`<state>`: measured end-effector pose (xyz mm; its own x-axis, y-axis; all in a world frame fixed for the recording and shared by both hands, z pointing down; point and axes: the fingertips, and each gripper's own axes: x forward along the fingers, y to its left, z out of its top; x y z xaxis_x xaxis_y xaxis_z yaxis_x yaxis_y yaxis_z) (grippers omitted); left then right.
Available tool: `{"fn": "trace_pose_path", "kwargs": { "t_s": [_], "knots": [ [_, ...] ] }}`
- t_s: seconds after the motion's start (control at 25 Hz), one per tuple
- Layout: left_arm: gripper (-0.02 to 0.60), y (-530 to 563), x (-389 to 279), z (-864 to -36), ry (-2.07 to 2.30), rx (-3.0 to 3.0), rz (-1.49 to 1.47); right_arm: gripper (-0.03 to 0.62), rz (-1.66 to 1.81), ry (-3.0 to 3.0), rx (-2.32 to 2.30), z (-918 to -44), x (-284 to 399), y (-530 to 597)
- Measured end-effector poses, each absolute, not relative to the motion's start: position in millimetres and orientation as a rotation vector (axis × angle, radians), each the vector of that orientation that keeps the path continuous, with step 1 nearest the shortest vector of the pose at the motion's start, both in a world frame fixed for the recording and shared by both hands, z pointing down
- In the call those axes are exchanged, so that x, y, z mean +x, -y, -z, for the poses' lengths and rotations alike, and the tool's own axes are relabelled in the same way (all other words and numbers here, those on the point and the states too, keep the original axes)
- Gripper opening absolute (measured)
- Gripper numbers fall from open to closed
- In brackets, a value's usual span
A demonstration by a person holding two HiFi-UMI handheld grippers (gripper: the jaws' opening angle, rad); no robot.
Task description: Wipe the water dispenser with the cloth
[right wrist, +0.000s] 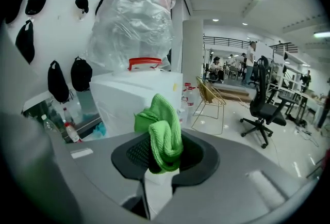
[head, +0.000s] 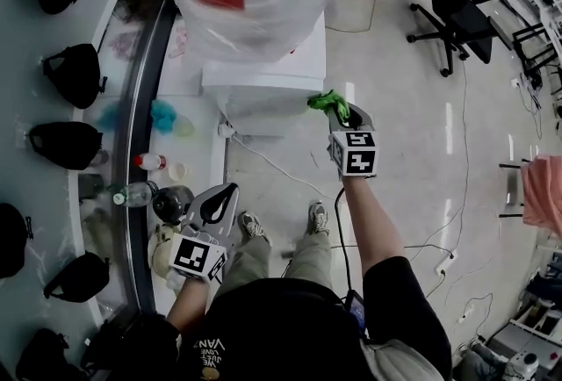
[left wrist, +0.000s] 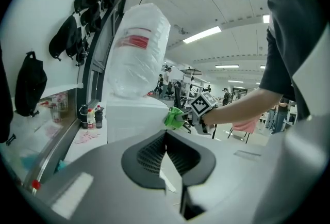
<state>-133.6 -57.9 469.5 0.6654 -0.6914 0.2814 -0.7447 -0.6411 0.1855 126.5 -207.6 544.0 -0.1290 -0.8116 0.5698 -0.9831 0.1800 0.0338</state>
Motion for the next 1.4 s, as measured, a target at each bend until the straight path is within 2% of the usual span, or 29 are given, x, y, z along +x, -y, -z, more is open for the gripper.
{"fn": "trace_pose_path", "kwargs": {
  "t_s": [0.24, 0.72, 0.96, 1.16, 1.4],
  "knots": [
    [0.002, 55.4, -136.2, -470.8, 1.151, 2.591, -0.259, 0.094, -0.479, 2.045, 1.62, -549.9, 102.7, 179.6],
    [0.002, 42.8, -192.1, -479.0, 1.22, 2.568, -0.303, 0.094, -0.454, 2.298, 1.265, -585.4, -86.0, 190.9],
    [0.002, 35.0, -224.7, -488.9, 1.283, 2.538, -0.339, 0.094, -0.411, 2.319, 1.165, -599.8, -151.9, 221.9],
    [0.002, 28.0, -241.3, -493.3, 1.34, 2.485, -0.34, 0.094, -0.409, 2.269, 1.182, -614.1, -159.9, 244.9],
    [0.002, 29.4, -236.8, -495.2, 1.347, 2.463, -0.325, 0.094, -0.447, 2.214, 1.276, -617.0, -116.7, 251.3]
  ]
}}
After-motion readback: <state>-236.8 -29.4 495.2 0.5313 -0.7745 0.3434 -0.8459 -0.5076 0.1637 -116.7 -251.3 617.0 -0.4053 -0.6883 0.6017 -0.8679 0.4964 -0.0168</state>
